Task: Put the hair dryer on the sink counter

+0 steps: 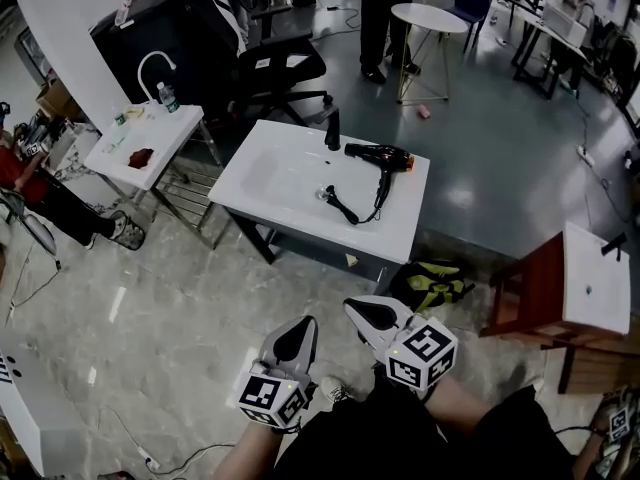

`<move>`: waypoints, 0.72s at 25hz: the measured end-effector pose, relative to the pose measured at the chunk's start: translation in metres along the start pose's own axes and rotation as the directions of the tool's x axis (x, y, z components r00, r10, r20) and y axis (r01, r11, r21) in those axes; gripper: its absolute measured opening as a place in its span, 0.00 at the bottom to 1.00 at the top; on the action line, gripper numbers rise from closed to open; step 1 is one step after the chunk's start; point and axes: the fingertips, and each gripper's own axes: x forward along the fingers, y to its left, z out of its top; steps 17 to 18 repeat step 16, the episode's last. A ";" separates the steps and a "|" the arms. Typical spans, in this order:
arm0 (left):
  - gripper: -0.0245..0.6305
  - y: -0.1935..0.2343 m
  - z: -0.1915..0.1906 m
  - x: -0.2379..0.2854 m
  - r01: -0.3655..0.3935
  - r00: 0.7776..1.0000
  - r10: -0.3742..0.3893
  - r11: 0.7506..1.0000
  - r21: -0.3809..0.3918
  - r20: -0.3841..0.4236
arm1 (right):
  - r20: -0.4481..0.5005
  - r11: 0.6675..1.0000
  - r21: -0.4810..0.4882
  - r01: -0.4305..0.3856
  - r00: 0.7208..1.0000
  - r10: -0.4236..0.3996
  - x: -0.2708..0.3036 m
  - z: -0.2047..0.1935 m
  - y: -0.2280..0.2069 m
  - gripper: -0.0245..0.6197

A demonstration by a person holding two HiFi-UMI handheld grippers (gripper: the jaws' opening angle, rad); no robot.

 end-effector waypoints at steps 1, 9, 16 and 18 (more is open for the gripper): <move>0.04 -0.001 -0.001 0.000 0.001 1.000 -0.001 1.000 0.001 -0.001 | 0.001 1.000 0.001 0.001 1.000 -0.001 -0.001 0.000 0.000 0.04; 0.04 -0.004 -0.003 0.001 0.007 1.000 -0.007 1.000 0.002 -0.009 | 0.005 1.000 0.007 0.005 1.000 -0.005 -0.003 -0.001 0.000 0.04; 0.04 -0.005 -0.006 0.001 0.007 1.000 -0.007 1.000 -0.002 -0.015 | 0.000 1.000 0.013 0.001 1.000 -0.001 -0.003 -0.006 0.002 0.04; 0.04 -0.005 -0.006 0.001 0.007 1.000 -0.007 1.000 -0.002 -0.015 | 0.000 1.000 0.013 0.001 1.000 -0.001 -0.003 -0.006 0.002 0.04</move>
